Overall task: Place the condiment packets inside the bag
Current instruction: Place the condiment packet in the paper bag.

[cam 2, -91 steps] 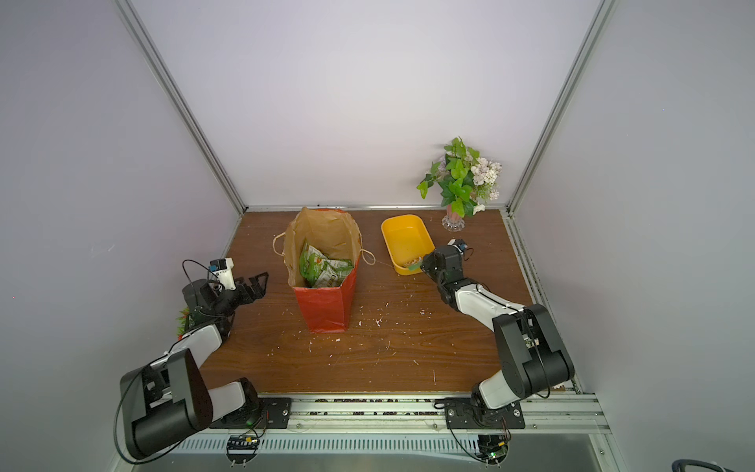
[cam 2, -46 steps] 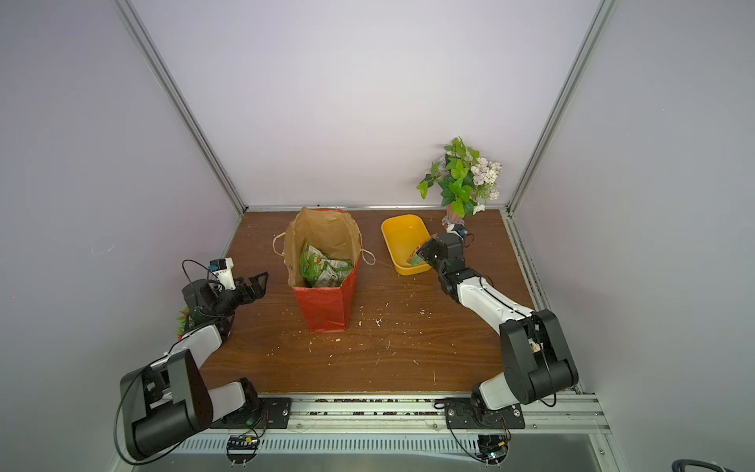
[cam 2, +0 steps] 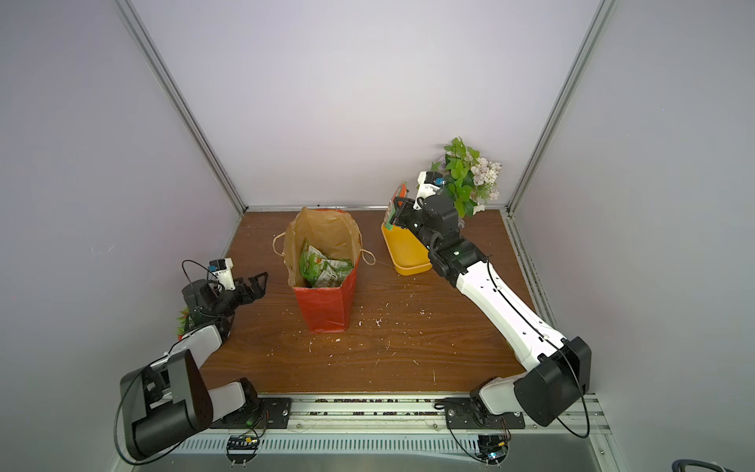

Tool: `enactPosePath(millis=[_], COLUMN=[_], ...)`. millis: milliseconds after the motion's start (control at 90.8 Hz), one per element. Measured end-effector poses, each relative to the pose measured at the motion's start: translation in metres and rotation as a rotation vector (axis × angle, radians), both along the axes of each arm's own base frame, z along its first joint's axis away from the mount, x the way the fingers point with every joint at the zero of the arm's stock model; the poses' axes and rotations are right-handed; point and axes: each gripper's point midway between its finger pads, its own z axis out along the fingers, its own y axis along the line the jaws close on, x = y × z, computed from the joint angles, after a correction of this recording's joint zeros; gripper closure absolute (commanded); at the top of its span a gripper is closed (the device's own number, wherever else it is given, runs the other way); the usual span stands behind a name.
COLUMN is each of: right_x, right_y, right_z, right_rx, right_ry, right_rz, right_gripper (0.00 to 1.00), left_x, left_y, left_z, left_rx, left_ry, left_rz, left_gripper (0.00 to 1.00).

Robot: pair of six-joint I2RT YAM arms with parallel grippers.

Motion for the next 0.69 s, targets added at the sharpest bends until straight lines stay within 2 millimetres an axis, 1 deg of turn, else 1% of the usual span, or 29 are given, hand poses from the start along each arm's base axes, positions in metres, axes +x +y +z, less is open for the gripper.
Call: enactPosePath(millis=[88, 143, 209, 275, 363, 473, 583, 693], right_x=[-0.017, -0.026, -0.035, -0.041, -0.046, -0.049, -0.049, -0.048], right_y=[0.025, 0.04, 0.059, 0.079, 0.105, 0.134, 0.155, 0.169], right_z=[0.03, 0.044, 0.054, 0.057, 0.049, 0.026, 0.005, -0.011], right_rx=[-0.017, -0.023, -0.04, -0.063, -0.111, -0.18, -0.247, -0.298], right_ry=[-0.055, -0.083, -0.103, -0.112, -0.102, -0.069, -0.034, -0.008], right_rz=[0.058, 0.094, 0.134, 0.169, 0.215, 0.264, 0.296, 0.316], right_gripper=[1.0, 1.0, 1.0, 1.0, 1.0, 1.0, 1.0, 1.0], left_x=[0.0, 0.0, 0.0, 0.0, 0.0, 0.0, 0.0, 0.0], left_y=[0.002, 0.003, 0.004, 0.004, 0.005, 0.005, 0.006, 0.007], left_z=[0.0, 0.0, 0.0, -0.001, -0.001, -0.001, -0.001, -0.001], left_rx=[0.002, 0.002, 0.001, 0.001, 0.001, 0.002, 0.004, 0.006], left_ry=[0.002, 0.002, 0.003, 0.003, 0.003, 0.004, 0.004, 0.004], left_rz=[0.01, 0.015, 0.017, 0.019, 0.022, 0.024, 0.028, 0.033], left_gripper=[0.0, 0.0, 0.0, 0.0, 0.0, 0.0, 0.0, 0.0])
